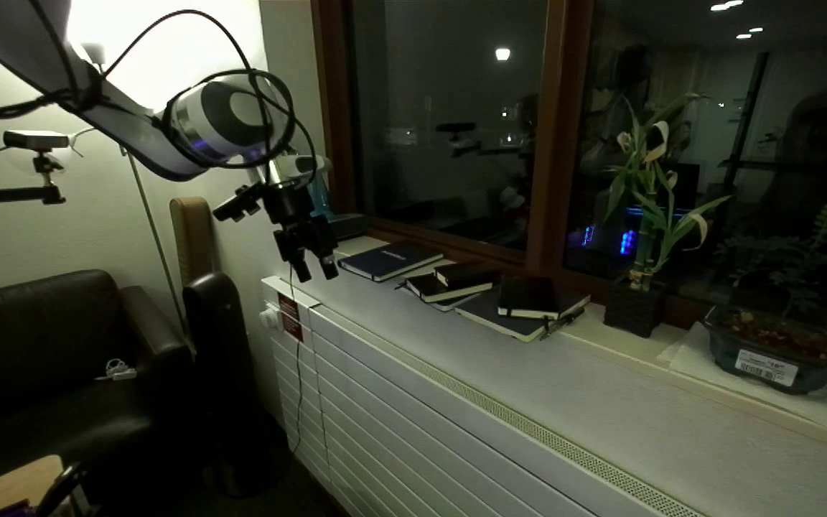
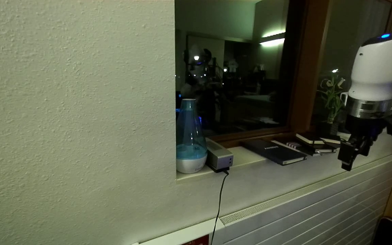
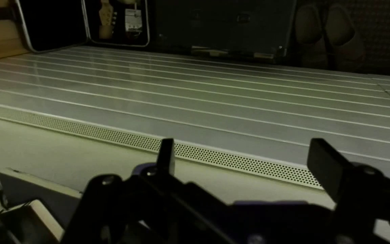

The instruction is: Put the left book on the right book

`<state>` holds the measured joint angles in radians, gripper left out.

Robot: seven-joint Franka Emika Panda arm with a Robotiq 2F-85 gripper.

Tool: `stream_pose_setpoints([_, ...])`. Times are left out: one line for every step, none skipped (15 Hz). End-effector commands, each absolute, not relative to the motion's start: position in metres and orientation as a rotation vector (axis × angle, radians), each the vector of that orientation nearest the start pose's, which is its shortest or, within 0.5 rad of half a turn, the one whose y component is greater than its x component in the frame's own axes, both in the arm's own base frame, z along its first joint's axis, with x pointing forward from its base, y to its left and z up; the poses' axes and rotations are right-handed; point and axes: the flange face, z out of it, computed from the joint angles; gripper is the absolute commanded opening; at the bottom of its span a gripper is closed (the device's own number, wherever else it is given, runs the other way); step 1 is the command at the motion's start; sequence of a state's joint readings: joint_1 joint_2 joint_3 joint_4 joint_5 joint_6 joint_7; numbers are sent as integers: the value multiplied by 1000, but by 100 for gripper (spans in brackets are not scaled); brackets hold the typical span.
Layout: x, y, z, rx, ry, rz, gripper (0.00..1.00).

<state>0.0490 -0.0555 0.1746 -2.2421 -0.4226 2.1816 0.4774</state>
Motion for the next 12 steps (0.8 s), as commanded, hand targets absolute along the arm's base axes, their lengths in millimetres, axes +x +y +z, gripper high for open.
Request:
stream_pose_setpoints([504,119,389,-3587,-115,-331,100])
stream_pose_setpoints([503,125,386,-3628,-176,-366,100])
stream_pose_setpoints([503,131,384,-3656,-229,-396,100])
stream_pose_setpoints([503,139,382,-3700,-307,-459,100])
stream_pose_setpoints([503,144,380,-3734,-375,-518,100])
stream_pose_setpoints([503,150,376,-3763,-449,-570,100])
stream_pose_setpoints([503,156,373,-3792,-528,-627,100])
stream_pose_setpoints([503,160,368,-3818,-618,-668,100])
stream_pose_setpoints([503,163,365,-3842,-706,-714,100])
stream_pose_setpoints([502,166,359,-3864,-807,-728,100])
stream_pose_setpoints([502,169,354,-3877,-887,-753,100])
stream_pose_setpoints([500,172,347,-3886,-985,-756,100])
